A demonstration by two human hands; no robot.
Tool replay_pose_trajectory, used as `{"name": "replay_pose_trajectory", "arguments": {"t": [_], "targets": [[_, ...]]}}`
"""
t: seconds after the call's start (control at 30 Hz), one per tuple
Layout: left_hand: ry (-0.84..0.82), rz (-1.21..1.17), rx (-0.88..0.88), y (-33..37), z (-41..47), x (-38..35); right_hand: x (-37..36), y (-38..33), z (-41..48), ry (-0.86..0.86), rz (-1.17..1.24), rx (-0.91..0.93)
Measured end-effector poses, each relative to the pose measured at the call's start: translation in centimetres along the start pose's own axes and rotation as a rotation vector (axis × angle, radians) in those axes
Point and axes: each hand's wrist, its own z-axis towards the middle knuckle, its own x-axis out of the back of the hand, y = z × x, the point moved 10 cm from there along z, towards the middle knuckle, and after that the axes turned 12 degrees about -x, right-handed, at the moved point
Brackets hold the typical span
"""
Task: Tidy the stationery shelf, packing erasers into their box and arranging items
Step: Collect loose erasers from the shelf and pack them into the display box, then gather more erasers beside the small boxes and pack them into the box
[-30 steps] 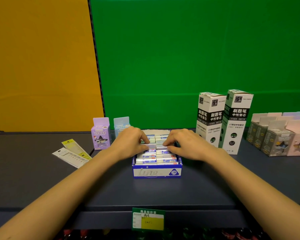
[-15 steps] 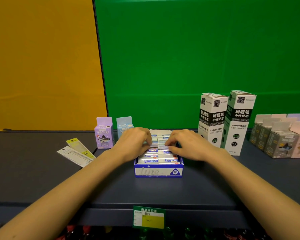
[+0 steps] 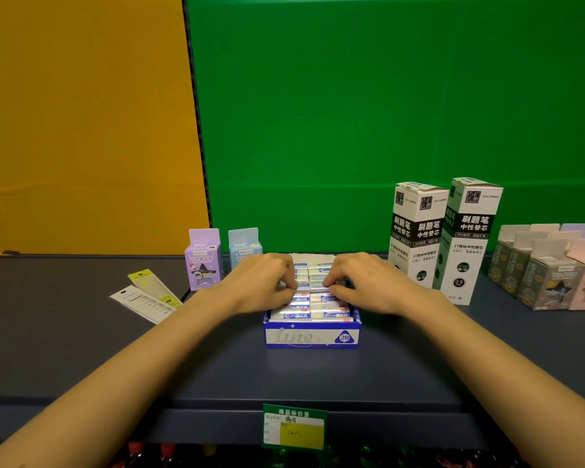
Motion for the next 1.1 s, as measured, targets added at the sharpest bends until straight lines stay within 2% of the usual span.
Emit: {"name": "replay_pose_trajectory", "arguments": {"t": [0.07,0.1,0.23,0.33,0.43,0.5,0.6,0.67,0.83,0.97,1.1], "targets": [[0.026,0.025,-0.002,-0.1,-0.4,0.3,0.2,-0.3,0.1,0.007,-0.023,0.005],[0.09,0.035,0.002,-0.2,-0.8,1.0,0.4,-0.6,0.3,0.018,-0.023,0.009],[0.527,0.037,0.094,-1.7,-4.9,5.9,1.5,-2.6,1.7,0.078,0.156,0.036],[0.68,0.044,0.291,-5.5,-8.9,8.2,1.9,-5.0,3.8,0.09,0.334,0.056],[0.688,-0.118,0.526,-10.7,-11.8,7.6,1.1,-6.6,6.5,0.031,0.431,0.006],[0.62,-0.4,0.629,-13.4,-12.4,5.3,0.1,-7.4,8.1,-0.054,0.513,-0.029],[0.436,-0.792,0.71,-14.8,-12.1,1.1,-1.2,-8.4,9.7,-0.184,0.619,-0.077],[0.391,-0.892,0.721,-15.0,-11.9,-0.1,-1.8,-8.7,10.4,-0.215,0.616,-0.106],[0.446,-0.804,0.654,-15.0,-11.2,1.0,-1.2,-10.0,10.5,-0.121,0.528,-0.063],[0.608,-0.728,0.545,-14.4,-12.0,5.5,2.4,-9.4,8.7,0.067,0.681,-0.056],[0.648,-0.735,0.366,-10.8,-11.5,10.0,6.6,-7.8,4.4,0.203,0.843,-0.038]]}}
